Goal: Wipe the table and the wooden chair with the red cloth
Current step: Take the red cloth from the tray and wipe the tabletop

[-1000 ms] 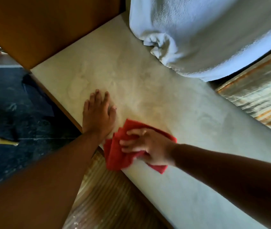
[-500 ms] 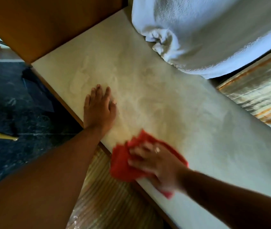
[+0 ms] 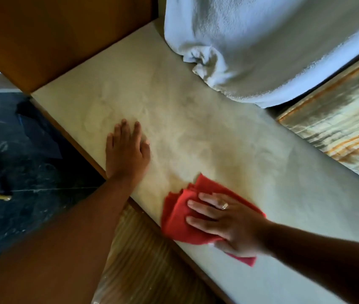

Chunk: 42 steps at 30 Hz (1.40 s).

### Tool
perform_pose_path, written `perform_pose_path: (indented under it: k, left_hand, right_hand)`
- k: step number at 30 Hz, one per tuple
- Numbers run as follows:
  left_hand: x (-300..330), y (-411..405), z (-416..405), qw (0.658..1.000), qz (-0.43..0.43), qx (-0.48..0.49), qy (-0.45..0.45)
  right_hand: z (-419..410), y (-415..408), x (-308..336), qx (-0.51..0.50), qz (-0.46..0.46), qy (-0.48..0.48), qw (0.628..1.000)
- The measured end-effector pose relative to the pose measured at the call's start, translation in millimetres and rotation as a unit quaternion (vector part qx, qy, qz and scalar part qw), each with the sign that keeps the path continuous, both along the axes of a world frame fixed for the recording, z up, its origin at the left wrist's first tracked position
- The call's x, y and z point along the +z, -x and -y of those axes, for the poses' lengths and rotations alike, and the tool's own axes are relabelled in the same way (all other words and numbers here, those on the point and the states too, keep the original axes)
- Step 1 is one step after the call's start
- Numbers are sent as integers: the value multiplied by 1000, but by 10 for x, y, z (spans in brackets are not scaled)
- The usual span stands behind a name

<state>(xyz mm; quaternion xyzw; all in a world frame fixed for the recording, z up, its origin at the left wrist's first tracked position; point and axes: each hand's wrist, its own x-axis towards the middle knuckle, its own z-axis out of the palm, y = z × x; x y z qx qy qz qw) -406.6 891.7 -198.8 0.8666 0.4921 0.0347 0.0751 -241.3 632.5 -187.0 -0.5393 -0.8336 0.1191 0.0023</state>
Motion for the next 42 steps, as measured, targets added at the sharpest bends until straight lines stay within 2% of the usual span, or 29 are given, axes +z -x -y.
perform_pose_path:
  k: [2, 3, 4, 6, 7, 9, 11, 12, 14, 16, 18, 19, 21, 23, 26, 27, 28, 30, 31, 33, 35, 37, 39, 42]
  left_hand:
    - [-23, 4, -31, 1000, 7, 0, -2]
    - [-35, 7, -42, 1000, 7, 2, -4]
    - [-48, 7, -53, 1000, 9, 5, -6]
    - [-73, -3, -53, 1000, 13, 8, -10]
    - [-88, -1, -52, 1000, 13, 9, -13]
    - [-102, 4, -65, 1000, 13, 10, -13]
    - [-96, 15, -72, 1000, 13, 8, -10]
    - [-89, 17, -74, 1000, 18, 7, -5]
    - [-58, 26, -78, 999, 29, 7, 12]
    - [-33, 22, -60, 999, 28, 11, 23]
    - [-15, 4, -49, 1000, 14, 14, 22]
    - [-3, -8, -33, 1000, 3, 12, 16]
    - [15, -19, 1, 1000, -13, 7, 2]
    - [24, -23, 7, 1000, -26, 3, -3]
    - [-21, -28, -8, 999, -35, 5, -11]
    - [-42, -34, -21, 999, -36, 3, -15]
    - [-58, -36, -43, 999, -39, 0, -20]
    - [-67, -46, -53, 999, -51, -5, -18]
    - [-60, -45, -31, 998, -58, 1, -8]
    - [-50, -54, 107, 997, -71, 30, 27]
    - [-15, -88, 458, 993, -82, 36, 75]
    - [69, -39, 929, 993, -50, -8, 111]
    - [214, 72, 1350, 986, -2, -72, 152]
    - [369, 183, 1648, 972, -54, -152, 171]
  right_hand:
    - [-127, -502, 47, 54, 10, -29, 998]
    - [-306, -781, 74, 14, 27, -48, 998]
    - [-541, -1042, 113, -82, 36, -51, 995]
    - [-1030, -1389, 141, -302, 41, -55, 951]
    - [-1263, -1419, 133, -365, 42, -46, 929]
    - [-1610, -1228, 117, -399, 42, -35, 915]
    - [-1730, -824, 120, -352, 39, -47, 934]
    - [-1653, -581, 75, -294, 44, -64, 953]
    - [-1159, -41, -13, -131, 66, -78, 986]
    - [-350, 318, -63, -15, 45, -26, 999]
    - [192, 141, -35, 38, -13, 11, 999]
    - [284, -100, -2, 63, -10, 9, 998]
    - [177, -678, 41, 46, 45, -41, 997]
    - [-186, -1259, 157, -130, 100, -55, 985]
    - [-585, -1434, 213, -348, 93, -16, 933]
    - [-584, -1298, 178, -344, 106, -30, 932]
    - [-525, -1100, 119, -288, 121, -69, 947]
    - [-184, -582, 38, -108, 119, -96, 982]
    - [50, -322, 2, -41, 86, -61, 994]
    - [369, -28, -11, 5, 40, 9, 999]
    - [461, -10, -2, 13, 39, 15, 999]
    - [519, -24, 83, -54, 28, 34, 998]
    - [655, -9, 165, -210, -8, 39, 977]
    - [1041, -26, 290, -467, -65, 1, 882]
